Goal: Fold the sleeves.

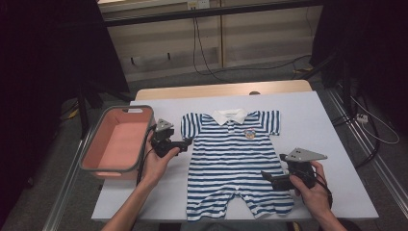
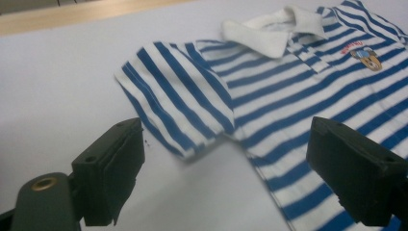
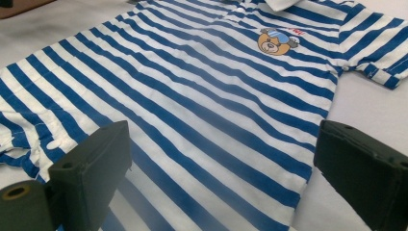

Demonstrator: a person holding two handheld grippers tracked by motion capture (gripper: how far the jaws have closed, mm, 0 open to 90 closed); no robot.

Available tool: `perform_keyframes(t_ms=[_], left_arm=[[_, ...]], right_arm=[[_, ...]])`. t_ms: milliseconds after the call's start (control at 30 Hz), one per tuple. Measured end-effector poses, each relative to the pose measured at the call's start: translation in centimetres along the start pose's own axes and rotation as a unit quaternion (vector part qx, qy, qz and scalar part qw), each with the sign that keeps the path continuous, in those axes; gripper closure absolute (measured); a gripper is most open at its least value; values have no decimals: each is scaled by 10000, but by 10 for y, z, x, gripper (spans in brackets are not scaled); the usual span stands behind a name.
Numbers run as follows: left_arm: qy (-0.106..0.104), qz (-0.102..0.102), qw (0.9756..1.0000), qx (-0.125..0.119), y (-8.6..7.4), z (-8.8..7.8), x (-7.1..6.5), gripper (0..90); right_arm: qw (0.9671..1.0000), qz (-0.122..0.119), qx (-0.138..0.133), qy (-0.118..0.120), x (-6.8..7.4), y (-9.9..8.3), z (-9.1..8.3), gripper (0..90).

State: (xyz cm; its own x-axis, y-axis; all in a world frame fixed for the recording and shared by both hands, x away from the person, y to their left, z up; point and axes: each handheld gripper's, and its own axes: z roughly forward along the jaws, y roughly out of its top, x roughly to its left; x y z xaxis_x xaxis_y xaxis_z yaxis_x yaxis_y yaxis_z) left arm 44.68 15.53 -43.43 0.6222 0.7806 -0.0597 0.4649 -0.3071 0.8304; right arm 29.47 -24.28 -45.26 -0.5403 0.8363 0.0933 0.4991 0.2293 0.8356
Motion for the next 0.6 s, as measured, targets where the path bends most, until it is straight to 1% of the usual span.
perform_keyframes(t_ms=[33, 133, 167, 200, 267, 367, 400, 467, 533, 600], left_arm=[[24, 10, 10000, -15, 2, 1, 1, 135], [106, -170, 9997, -115, 6, 4, 8, 145], [142, -186, 9997, -120, 7, 5, 10, 145], [193, -151, 9996, -137, 9, 6, 12, 145], [267, -159, 9994, -161, 12, 8, 17, 145], [332, -105, 9994, -91, 19, 13, 22, 145], [336, -95, 9993, -108, 21, 15, 23, 145], [370, -114, 9992, -130, 25, 17, 25, 145], [396, -64, 9991, -115, 30, 17, 26, 145], [441, -27, 9989, -176, 34, 18, 27, 145]], right_arm=[[10000, -6, 0, 6, 0, 0, 0, 60], [10000, -34, 2, 35, 0, 0, 0, 57], [10000, -25, 7, 44, 0, 0, 0, 54], [10000, -15, 6, 49, 0, 0, 0, 54], [10000, -11, 3, 70, 1, -1, 0, 54], [10000, -31, 17, 86, 1, -1, 0, 53], [10000, -29, 9, 87, 1, -1, 0, 53], [9999, -46, 28, 93, 2, 0, 0, 53], [9999, -69, 21, 112, 4, 1, 1, 53], [9999, -92, 25, 110, 5, 2, 2, 53]])
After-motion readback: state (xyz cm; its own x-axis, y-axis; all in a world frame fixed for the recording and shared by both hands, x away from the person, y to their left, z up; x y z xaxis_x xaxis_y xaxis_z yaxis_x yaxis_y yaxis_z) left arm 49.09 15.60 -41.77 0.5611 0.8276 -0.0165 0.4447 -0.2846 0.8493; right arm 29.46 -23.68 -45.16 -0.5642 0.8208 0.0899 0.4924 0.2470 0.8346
